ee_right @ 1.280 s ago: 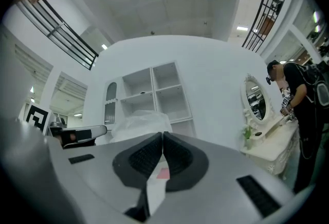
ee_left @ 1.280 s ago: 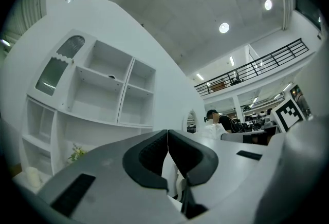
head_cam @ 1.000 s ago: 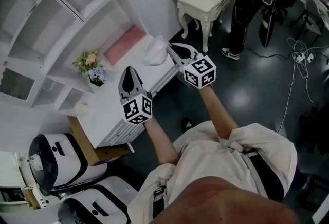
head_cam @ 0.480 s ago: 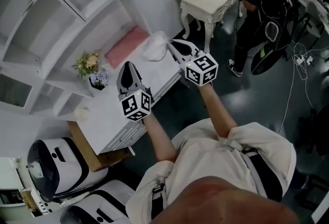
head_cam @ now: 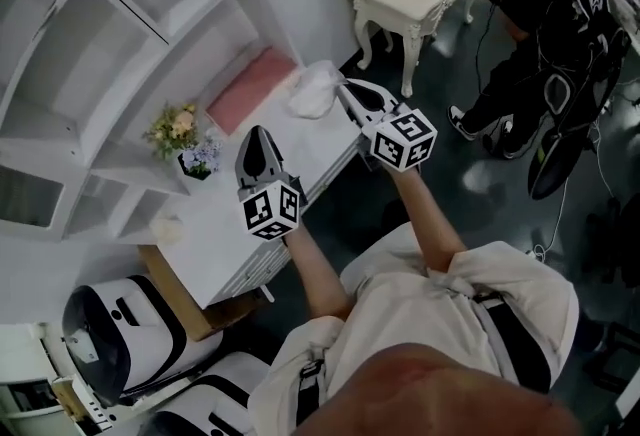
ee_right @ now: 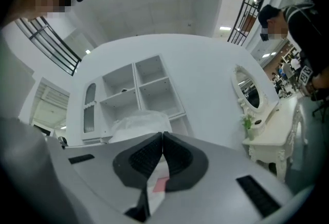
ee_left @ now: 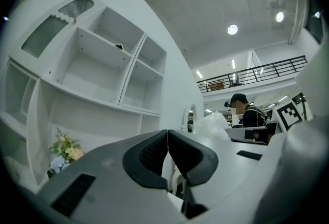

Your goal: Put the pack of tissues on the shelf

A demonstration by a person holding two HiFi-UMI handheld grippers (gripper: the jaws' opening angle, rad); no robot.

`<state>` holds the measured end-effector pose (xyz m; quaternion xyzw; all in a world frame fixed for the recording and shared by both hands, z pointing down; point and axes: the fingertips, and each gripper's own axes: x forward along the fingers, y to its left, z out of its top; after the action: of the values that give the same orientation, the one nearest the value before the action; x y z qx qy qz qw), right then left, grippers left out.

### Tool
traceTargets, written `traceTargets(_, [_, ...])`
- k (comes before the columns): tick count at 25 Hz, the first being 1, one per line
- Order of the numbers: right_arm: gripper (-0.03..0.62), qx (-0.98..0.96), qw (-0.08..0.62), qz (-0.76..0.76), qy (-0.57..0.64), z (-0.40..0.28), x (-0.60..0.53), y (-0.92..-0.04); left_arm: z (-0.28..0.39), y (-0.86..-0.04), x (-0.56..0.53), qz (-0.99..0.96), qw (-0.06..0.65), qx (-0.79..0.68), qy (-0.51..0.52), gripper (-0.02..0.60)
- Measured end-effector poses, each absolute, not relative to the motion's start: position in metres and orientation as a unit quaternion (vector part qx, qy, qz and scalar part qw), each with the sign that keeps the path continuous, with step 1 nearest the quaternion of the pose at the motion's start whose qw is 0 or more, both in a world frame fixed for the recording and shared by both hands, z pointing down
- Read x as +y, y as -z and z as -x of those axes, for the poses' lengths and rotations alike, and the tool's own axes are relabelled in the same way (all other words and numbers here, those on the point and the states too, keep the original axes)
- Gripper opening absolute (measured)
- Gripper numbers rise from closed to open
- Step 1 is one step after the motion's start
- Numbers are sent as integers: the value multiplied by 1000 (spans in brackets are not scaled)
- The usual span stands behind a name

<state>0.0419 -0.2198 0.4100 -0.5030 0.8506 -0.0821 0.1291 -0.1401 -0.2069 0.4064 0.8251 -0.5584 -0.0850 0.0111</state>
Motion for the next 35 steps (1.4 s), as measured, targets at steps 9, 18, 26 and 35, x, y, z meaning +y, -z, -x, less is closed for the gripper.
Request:
traceTargets(9, [69, 846, 121, 512, 85, -48, -218, -416, 138, -417, -206, -828, 21, -553, 91, 11])
traceTargets(18, [69, 862, 132, 485, 71, -31, -238, -399, 147, -405, -220, -825, 4, -558, 87, 11])
traceTargets(26, [69, 859, 126, 492, 69, -27, -267, -406, 148, -409, -250, -824, 3, -561, 78, 11])
traceTargets(35, [69, 845, 130, 514, 64, -48, -311, -402, 119, -403, -303, -845, -9, -531, 66, 11])
